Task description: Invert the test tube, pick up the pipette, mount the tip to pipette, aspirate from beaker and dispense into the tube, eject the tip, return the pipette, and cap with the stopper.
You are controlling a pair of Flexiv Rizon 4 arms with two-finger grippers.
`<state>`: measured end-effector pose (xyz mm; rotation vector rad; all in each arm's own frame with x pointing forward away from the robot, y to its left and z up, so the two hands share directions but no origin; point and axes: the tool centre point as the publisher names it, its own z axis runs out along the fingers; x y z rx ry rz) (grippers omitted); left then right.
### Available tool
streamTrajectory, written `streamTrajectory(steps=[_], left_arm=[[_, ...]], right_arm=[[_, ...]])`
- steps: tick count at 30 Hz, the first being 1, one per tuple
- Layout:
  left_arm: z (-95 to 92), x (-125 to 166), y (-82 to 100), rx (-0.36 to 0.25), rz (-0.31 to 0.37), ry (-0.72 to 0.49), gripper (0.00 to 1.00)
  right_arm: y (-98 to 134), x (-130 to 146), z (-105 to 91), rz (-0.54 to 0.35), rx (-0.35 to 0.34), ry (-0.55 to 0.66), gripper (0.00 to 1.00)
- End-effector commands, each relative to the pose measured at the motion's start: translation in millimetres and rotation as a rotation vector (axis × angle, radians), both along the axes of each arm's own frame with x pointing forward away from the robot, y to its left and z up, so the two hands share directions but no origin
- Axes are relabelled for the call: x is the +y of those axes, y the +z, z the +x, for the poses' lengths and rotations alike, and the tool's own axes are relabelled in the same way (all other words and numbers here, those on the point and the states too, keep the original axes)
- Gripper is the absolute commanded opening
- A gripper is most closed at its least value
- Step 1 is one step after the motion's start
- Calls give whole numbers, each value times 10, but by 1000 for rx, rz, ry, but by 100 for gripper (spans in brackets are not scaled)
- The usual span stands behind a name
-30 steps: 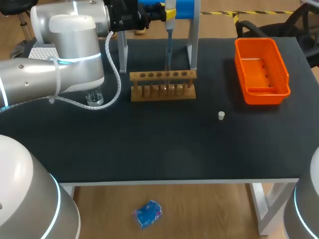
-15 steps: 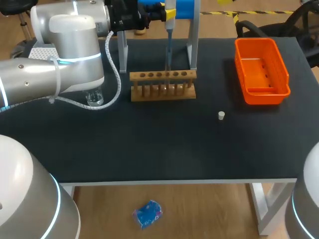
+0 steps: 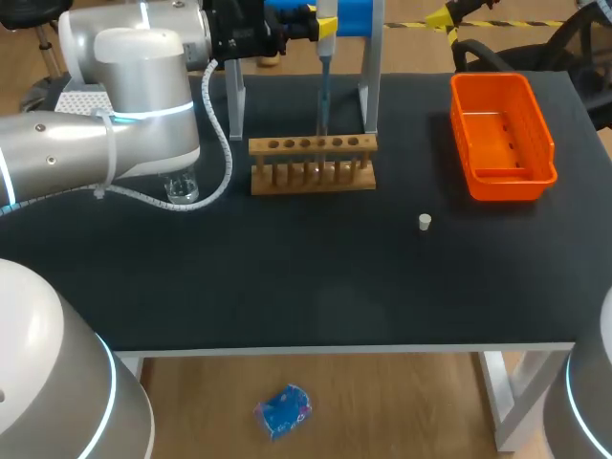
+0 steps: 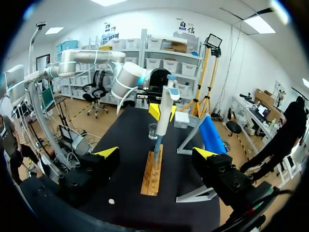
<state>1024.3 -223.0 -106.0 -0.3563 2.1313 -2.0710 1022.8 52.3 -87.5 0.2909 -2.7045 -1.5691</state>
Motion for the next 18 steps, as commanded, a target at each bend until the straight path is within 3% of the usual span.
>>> streamTrajectory(steps=[1, 8, 14, 15, 18], left_arm=[[-4, -4, 9, 1, 2, 2, 0], [-4, -4, 9, 1, 2, 2, 0], [-4, -4, 9, 1, 2, 2, 0], [-4, -4, 9, 1, 2, 2, 0], [-4, -4, 9, 1, 2, 2, 0]], right_arm=[[-41, 39, -42, -9, 8, -2, 100], [-388, 169, -182, 8, 85, -78, 100], [-666, 253, -219, -28, 83, -171, 100], [-716, 283, -223, -62, 61, -165, 100], [-827, 341, -225, -55, 60, -159, 100]])
